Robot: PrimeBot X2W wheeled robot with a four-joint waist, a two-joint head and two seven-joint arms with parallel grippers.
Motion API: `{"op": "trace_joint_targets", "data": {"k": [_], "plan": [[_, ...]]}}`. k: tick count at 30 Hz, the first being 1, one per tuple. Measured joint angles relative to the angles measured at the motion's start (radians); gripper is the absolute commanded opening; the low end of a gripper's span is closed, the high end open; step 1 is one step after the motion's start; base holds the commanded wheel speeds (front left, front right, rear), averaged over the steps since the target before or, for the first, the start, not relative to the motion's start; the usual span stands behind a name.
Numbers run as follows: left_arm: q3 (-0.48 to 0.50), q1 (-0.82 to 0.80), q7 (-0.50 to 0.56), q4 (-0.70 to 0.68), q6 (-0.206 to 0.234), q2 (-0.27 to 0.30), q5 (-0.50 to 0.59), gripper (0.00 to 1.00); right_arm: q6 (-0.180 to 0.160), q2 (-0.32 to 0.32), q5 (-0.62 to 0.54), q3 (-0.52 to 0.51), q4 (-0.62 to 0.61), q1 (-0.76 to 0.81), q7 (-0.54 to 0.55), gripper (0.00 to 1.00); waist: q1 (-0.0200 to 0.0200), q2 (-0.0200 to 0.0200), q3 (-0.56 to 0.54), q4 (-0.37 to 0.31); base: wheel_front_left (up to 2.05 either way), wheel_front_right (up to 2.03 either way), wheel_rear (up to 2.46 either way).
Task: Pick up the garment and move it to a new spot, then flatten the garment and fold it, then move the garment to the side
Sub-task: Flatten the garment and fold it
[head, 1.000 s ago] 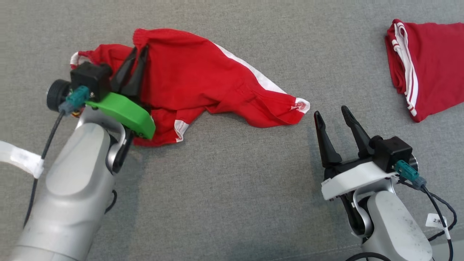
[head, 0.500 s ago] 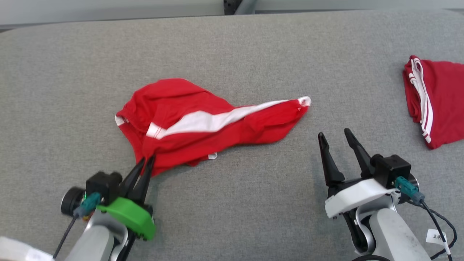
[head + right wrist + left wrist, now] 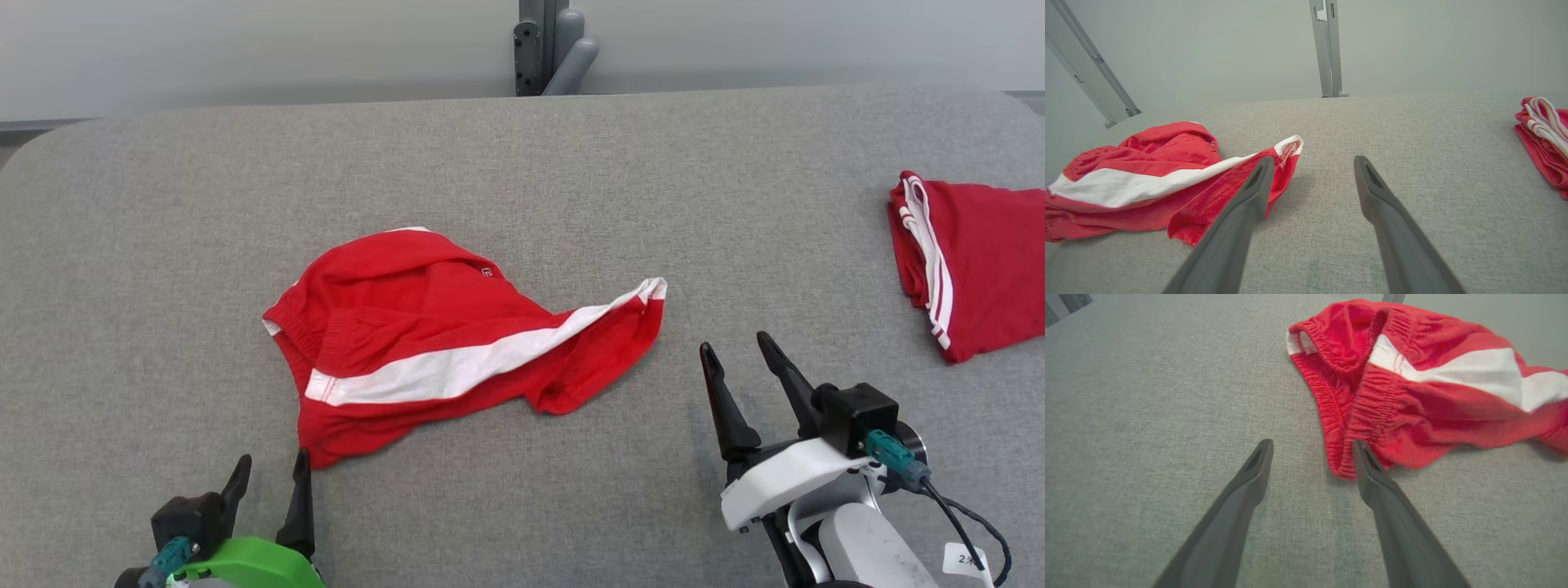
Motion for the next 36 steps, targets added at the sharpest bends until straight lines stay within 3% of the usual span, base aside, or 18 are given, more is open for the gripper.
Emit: {"op": "trace_joint_targets", "data": {"k": [4, 8, 18, 36], "plan": [[0.073, 0.041, 0.0, -0.039, 0.009, -0.06, 0.069, 1.0, 0.0, 0.0, 0.019, 0.044, 0.008, 0.004, 0.0, 1.0, 0.0, 0.0, -0.015, -0.004, 0.0, 0.0, 0.0], [0.091, 0.054, 0.0, -0.058, -0.014, -0.097, 0.119, 1.0, 0.0, 0.0, 0.046, 0.104, 0.026, 0.004, 0.0, 1.0, 0.0, 0.0, -0.018, 0.007, 0.0, 0.0, 0.0], [0.078, 0.02, 0.0, -0.086, -0.041, -0.125, 0.167, 1.0, 0.0, 0.0, 0.128, 0.245, 0.118, -0.065, 0.0, 1.0, 0.0, 0.0002, 0.01, 0.077, 0.0, 0.0, 0.0], [0.016, 0.018, 0.0, -0.096, -0.046, -0.128, 0.119, 1.0, 0.0, 0.002, 0.162, 0.164, 0.292, -0.177, 0.0, 1.0, 0.0001, 0.0003, 0.08, 0.207, 0.0, 0.0, 0.0]]}}
